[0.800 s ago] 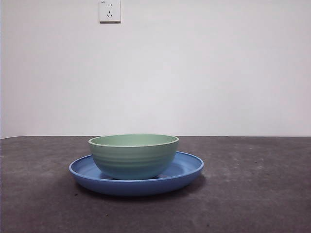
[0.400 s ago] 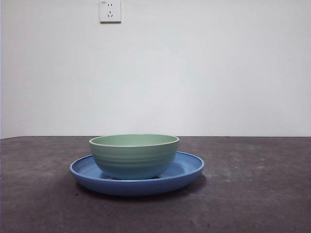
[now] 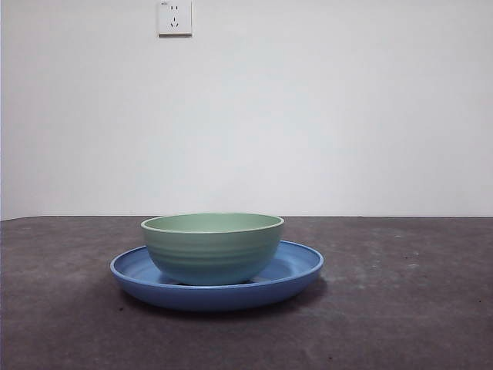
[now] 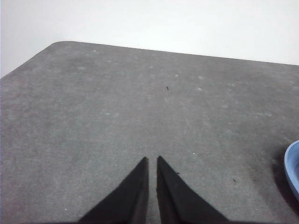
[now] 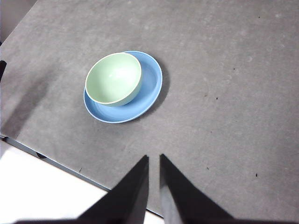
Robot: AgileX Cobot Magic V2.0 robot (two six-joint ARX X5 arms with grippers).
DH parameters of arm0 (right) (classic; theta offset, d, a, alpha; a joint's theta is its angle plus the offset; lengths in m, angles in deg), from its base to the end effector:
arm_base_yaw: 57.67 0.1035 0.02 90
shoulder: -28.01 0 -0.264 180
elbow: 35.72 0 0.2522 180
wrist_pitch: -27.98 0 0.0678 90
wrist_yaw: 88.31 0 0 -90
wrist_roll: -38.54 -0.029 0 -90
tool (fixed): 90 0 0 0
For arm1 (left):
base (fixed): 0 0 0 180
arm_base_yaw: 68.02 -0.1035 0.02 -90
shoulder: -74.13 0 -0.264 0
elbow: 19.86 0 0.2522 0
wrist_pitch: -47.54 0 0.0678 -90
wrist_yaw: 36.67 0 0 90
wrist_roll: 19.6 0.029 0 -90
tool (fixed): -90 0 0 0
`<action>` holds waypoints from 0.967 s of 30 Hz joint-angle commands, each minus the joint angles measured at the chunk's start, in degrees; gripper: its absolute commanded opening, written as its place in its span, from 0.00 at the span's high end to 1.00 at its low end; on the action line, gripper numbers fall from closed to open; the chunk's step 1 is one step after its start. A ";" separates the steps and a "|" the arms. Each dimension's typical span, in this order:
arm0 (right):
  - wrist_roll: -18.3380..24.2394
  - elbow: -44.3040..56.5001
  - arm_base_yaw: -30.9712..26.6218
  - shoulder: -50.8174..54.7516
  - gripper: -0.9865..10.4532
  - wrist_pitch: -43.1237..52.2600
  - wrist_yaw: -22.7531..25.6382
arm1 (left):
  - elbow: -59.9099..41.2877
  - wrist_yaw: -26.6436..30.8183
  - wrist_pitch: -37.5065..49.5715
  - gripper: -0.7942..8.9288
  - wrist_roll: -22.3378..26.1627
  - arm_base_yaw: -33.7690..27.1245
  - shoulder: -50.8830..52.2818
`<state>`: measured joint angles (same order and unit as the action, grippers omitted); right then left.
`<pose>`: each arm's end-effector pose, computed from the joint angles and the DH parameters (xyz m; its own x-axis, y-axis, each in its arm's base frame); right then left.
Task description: Place the green bowl on the blue plate
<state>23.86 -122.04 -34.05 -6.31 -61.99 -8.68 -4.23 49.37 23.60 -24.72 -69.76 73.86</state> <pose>0.0283 0.0181 0.3918 0.6384 0.4756 -0.6052 -0.3642 0.8793 0.3069 0.0949 0.0009 0.1571 0.9881 -0.0391 -0.1488 0.0245 0.9948 -0.0985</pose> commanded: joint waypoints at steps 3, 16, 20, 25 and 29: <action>14.36 6.01 -8.50 2.62 0.88 7.82 1.36 | -1.16 0.11 -0.55 0.89 -0.09 -0.13 0.02; 15.30 62.45 -23.76 29.31 0.88 68.48 9.46 | -1.16 0.11 -0.55 0.89 -0.09 -0.13 0.04; 15.19 68.30 -23.82 33.73 0.88 68.41 10.88 | -1.16 0.11 -0.55 0.89 -0.09 -0.13 0.04; 15.37 70.84 -23.82 34.12 0.88 67.98 12.00 | -1.16 0.11 -0.52 0.89 -0.09 -0.13 0.04; 15.32 71.91 -23.82 34.12 0.88 66.14 11.87 | -1.16 0.11 -0.55 0.89 -0.09 -0.13 0.04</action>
<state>38.77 -50.61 -57.79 27.61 4.42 3.03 -4.26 49.37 23.60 -24.85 -69.76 73.86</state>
